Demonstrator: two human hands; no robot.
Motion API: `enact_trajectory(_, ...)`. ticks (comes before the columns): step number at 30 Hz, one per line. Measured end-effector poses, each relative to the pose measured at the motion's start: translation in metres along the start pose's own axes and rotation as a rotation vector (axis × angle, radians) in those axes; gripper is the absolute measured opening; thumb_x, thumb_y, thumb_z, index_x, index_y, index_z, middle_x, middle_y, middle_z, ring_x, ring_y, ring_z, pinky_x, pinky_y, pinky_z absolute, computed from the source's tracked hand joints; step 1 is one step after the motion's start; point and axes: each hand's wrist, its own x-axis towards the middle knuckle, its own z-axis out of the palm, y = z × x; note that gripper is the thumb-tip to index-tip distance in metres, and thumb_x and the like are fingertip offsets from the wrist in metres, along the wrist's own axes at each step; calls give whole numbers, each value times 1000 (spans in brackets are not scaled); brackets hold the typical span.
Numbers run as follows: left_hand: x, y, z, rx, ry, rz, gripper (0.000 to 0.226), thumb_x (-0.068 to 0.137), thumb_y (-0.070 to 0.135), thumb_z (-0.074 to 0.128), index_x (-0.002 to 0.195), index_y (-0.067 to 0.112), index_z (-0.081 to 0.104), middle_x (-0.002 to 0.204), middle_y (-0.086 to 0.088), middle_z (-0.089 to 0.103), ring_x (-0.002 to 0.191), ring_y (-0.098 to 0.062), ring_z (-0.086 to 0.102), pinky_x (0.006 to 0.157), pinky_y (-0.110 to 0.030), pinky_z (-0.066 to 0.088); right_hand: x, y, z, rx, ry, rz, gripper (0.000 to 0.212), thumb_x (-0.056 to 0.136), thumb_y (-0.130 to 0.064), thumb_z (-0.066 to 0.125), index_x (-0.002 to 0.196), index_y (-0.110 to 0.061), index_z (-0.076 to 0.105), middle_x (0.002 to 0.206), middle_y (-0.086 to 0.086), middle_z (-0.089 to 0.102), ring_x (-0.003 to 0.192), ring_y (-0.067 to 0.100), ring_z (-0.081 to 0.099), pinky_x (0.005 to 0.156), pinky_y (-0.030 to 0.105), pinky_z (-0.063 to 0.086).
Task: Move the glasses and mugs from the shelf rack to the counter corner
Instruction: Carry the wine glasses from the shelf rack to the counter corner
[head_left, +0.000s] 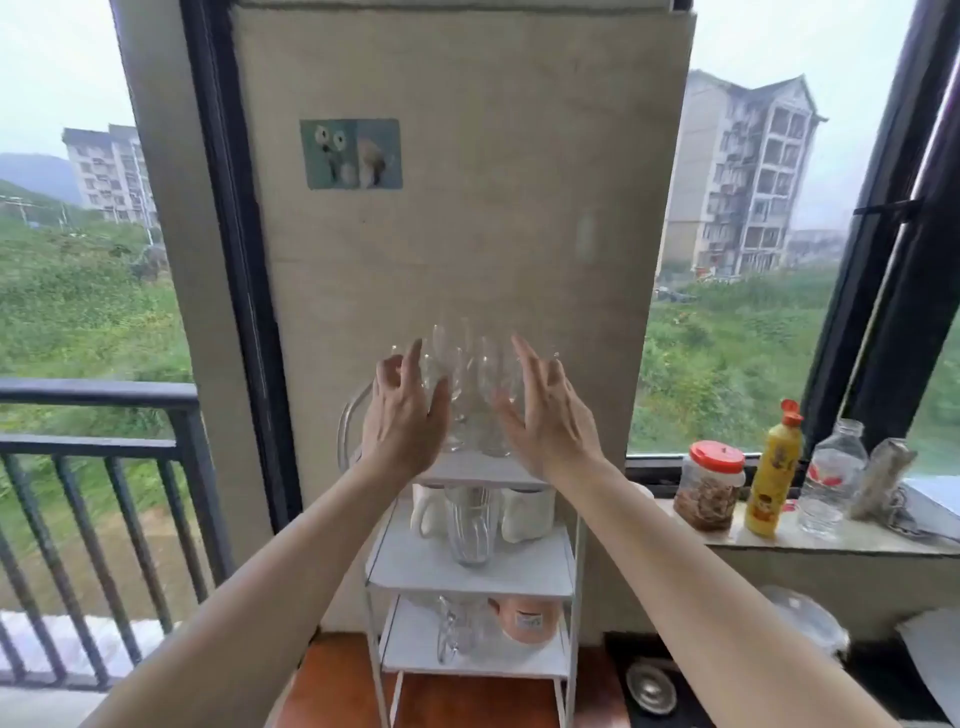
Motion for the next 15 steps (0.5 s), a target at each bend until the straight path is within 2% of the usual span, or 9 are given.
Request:
enact_trajectory(2,9,-6,8,-6,-10,8,64,99,51,42,155,26,24,137,-15,38,120,-33,48,90,-40,44,6,2,10,-56,-11,42,68,98,-66,27,156,-37,9,130,10,49,107,32,59,74,37,44)
enact_trajectory(4,9,-13,19,-11,-51,41,63,99,50,44,155,27,27,135,-15,36,115,-33,51,89,-39,44,6,4,18,-110,-18,77,64,97,-67,29,153,-38,17,124,7,51,92,28,61,67,33,39)
enact_trajectory(7,6,-22,28,-55,-45,77,63,97,51,48,151,27,28,131,-14,38,87,-31,58,69,-34,45,10,5,23,-93,19,98,56,95,-66,38,140,-34,33,118,4,54,72,19,51,59,29,36)
enact_trajectory(8,7,-24,30,-69,-18,90,61,96,51,50,148,27,28,129,-13,39,80,-29,57,63,-32,43,11,6,25,-75,40,100,54,94,-67,40,135,-32,35,118,3,55,70,18,50,58,30,36)
enact_trajectory(10,7,-25,31,-113,18,90,56,96,48,55,141,28,29,125,-13,42,78,-28,58,59,-31,42,13,5,27,-49,57,110,52,93,-67,42,127,-29,35,120,1,54,67,18,51,57,30,35)
enact_trajectory(13,5,-23,30,-194,58,96,52,95,40,60,134,25,29,124,-15,45,88,-28,59,65,-33,45,11,6,30,-2,74,87,50,94,-65,44,121,-25,32,123,2,53,69,20,52,58,30,34)
enact_trajectory(14,3,-24,29,-222,64,97,53,96,37,60,135,21,29,125,-15,46,90,-21,59,69,-33,44,11,6,30,23,78,79,49,94,-63,45,120,-24,32,123,3,53,73,22,55,59,31,36)
enact_trajectory(15,2,-24,28,-248,69,92,53,96,35,60,137,17,31,127,-16,45,87,-8,59,72,-32,42,10,7,29,50,82,75,49,95,-61,46,121,-22,31,123,4,52,78,25,59,61,32,38)
